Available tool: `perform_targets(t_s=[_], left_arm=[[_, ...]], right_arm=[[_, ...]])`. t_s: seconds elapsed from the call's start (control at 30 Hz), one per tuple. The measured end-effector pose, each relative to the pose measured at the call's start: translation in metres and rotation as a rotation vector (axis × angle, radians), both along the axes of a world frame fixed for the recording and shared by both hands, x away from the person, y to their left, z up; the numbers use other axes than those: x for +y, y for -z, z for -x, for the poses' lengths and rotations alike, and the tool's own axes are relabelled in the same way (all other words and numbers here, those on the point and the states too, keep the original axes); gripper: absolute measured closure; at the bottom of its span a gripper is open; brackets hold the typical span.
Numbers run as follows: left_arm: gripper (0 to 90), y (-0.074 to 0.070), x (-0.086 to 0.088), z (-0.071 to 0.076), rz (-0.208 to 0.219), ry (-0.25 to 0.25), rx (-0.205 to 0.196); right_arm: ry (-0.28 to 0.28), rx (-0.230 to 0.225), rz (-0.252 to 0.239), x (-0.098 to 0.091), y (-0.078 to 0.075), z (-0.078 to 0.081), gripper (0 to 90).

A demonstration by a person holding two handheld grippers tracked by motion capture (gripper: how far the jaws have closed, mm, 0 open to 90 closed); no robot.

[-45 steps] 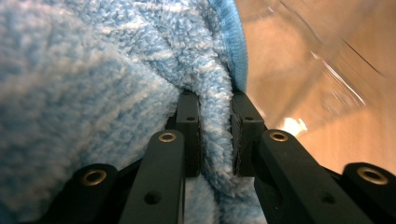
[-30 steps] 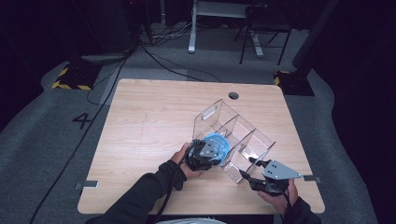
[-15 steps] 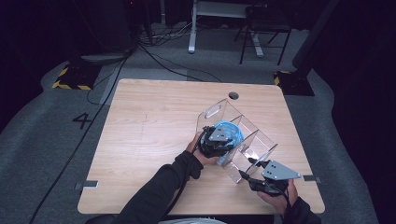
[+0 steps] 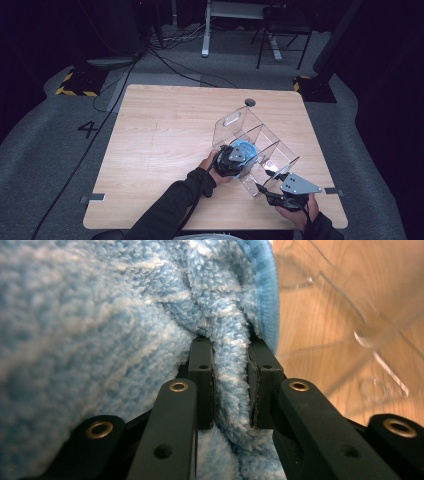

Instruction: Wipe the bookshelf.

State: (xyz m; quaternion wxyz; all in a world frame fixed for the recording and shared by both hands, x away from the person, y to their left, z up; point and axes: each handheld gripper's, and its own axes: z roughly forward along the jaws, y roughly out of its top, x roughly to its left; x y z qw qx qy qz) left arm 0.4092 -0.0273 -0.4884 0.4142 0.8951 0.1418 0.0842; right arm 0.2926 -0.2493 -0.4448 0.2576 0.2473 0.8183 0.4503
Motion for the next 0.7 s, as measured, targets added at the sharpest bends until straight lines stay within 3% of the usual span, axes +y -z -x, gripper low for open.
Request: perform_targets(t_s=[0.17, 0.33, 0.47, 0.7], left_arm=[[77.5, 0.003, 0.012, 0.011, -0.023, 0.023, -0.042], [77.7, 0.008, 0.021, 0.018, 0.001, 0.019, -0.051], [78.0, 0.007, 0.024, 0.021, -0.038, 0.023, -0.065], [78.0, 0.009, 0.026, 0.030, -0.042, -0.015, -0.056]], right_arm=[[0.009, -0.008, 0.002, -0.002, 0.000, 0.002, 42.3], [0.037, -0.009, -0.007, -0.006, -0.001, 0.003, 40.4], [0.062, -0.012, -0.021, -0.008, -0.001, 0.004, 38.9], [0.119, -0.021, -0.039, -0.009, -0.001, 0.005, 36.5]])
